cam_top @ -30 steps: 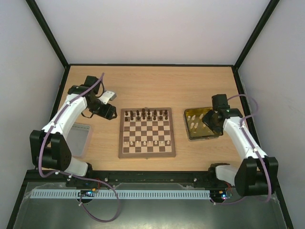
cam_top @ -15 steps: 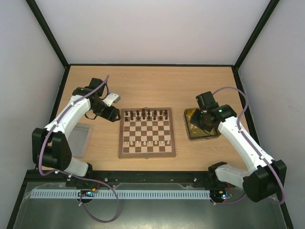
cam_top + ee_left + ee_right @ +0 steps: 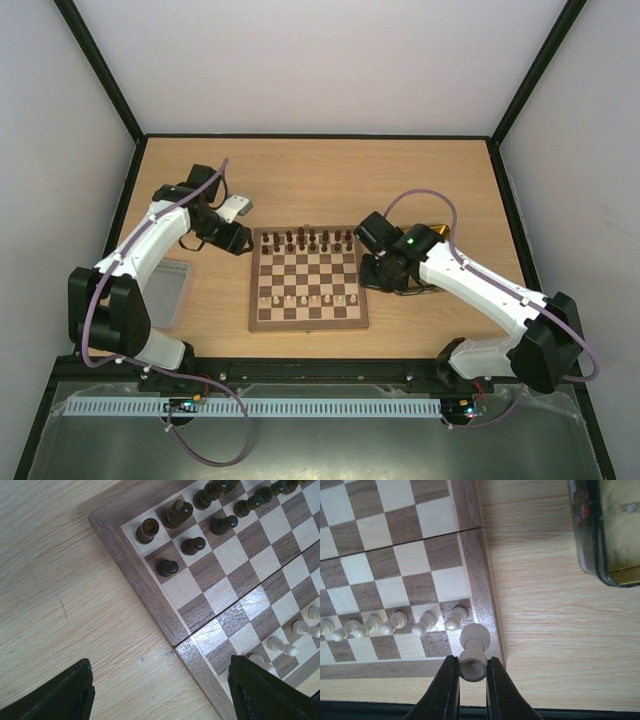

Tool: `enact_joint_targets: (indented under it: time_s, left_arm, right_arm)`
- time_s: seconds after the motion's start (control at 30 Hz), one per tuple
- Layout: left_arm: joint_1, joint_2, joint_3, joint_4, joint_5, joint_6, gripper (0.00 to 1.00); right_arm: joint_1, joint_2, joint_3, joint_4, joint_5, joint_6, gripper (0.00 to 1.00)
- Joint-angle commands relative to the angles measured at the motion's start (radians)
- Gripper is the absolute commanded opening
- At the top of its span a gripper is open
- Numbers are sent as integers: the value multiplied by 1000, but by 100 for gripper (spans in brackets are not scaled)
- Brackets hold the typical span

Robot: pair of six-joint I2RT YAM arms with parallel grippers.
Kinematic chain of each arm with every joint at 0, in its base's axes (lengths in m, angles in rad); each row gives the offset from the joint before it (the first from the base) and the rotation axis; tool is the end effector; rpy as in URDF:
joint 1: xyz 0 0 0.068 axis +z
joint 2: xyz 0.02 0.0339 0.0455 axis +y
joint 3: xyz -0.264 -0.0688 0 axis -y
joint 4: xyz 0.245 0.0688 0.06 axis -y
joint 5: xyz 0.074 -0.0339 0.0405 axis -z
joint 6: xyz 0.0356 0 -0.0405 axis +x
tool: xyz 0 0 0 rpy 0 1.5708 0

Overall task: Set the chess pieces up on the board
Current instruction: Place the chess piece on the chessboard.

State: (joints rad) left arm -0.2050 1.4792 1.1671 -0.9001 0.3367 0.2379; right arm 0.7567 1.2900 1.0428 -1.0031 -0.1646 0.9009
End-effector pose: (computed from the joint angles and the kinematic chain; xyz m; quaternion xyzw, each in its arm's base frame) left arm 0.2768 -0.0696 0.2575 0.2422 0.9398 -0.1620 0.1785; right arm 0.1657 0.1645 0.2618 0.0578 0.9822 0.1721 0.0476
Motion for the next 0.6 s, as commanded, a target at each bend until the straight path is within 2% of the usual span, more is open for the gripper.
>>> enact_joint_targets:
  time_s: [0.0, 0.57]
  left_arm:
    - [-6, -12, -30, 5, 6, -10, 74]
    - [-6, -27, -66, 36, -8, -9, 74]
  right_arm:
    - [27, 17, 7, -37, -27, -1, 8]
    - [116, 97, -81, 10, -94, -13, 8]
